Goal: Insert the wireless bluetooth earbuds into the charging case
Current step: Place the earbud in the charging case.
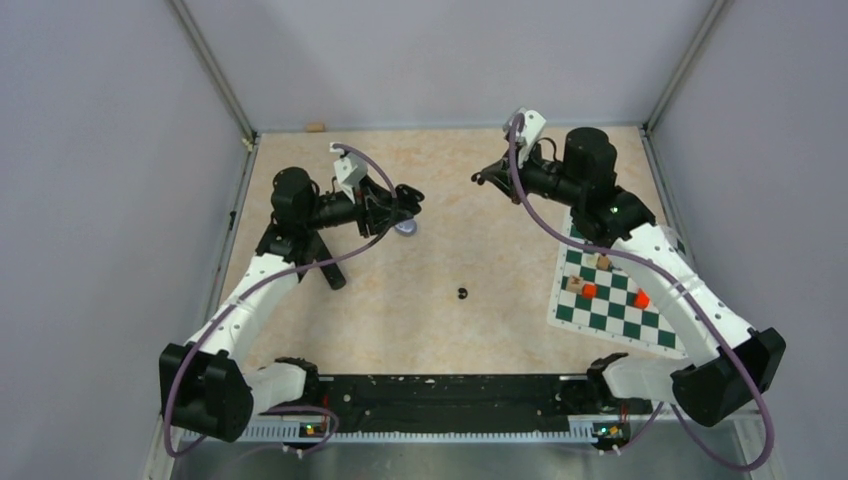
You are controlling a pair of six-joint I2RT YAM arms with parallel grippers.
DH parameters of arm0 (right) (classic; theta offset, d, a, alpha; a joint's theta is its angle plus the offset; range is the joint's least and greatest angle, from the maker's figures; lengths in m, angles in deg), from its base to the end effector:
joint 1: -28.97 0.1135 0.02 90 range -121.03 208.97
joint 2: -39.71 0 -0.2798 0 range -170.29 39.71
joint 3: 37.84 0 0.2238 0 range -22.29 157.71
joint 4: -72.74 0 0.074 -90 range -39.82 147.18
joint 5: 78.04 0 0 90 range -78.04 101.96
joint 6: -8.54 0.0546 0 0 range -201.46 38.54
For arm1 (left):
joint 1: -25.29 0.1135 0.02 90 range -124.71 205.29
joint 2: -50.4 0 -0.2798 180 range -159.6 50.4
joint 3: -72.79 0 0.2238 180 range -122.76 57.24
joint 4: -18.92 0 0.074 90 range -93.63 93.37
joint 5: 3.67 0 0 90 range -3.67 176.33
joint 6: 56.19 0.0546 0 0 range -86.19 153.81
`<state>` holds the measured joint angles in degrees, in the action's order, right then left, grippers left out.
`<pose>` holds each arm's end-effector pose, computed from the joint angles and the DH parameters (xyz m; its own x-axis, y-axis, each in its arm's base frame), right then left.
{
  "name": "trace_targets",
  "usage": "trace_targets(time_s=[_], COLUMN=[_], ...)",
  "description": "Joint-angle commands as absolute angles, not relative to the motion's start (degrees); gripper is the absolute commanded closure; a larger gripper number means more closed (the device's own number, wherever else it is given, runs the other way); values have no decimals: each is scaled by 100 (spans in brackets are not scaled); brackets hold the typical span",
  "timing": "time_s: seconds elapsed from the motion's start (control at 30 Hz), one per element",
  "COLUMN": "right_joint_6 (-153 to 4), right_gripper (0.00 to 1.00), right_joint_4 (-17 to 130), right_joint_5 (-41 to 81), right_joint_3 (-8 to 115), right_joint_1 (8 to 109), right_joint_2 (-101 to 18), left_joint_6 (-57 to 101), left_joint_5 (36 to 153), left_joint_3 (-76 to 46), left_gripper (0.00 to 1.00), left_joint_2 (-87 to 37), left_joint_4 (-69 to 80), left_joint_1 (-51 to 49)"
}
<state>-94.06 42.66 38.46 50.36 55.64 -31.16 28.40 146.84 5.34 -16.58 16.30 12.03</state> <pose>0.2230 0.1393 0.4174 -0.0200 -0.2285 -0.9733 -0.8146 0.5682 -0.1167 0.2180 -0.1002 0.3691 -0.1268 -0.0178 -0.9918 0.9518 0.2792 -0.1267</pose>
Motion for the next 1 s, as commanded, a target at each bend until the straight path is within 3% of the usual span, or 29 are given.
trace_targets(time_s=[0.0,0.47,0.97], right_joint_6=[-9167,-9355,-8814], right_gripper=[100,100,100], right_joint_4=[4861,5478,5670], right_joint_5=[3681,3243,3551], right_joint_3=[5126,4389,4382], right_joint_1=[5913,7025,7229], right_joint_2=[-2757,-2571,-2905], left_joint_6=[2098,817,1292], left_joint_5=[14676,14710,14916], left_joint_3=[1021,1676,2022], left_gripper=[100,100,100], left_joint_2=[-1707,-1826,-1494], left_joint_4=[2959,4541,4386], left_joint_1=[949,853,824])
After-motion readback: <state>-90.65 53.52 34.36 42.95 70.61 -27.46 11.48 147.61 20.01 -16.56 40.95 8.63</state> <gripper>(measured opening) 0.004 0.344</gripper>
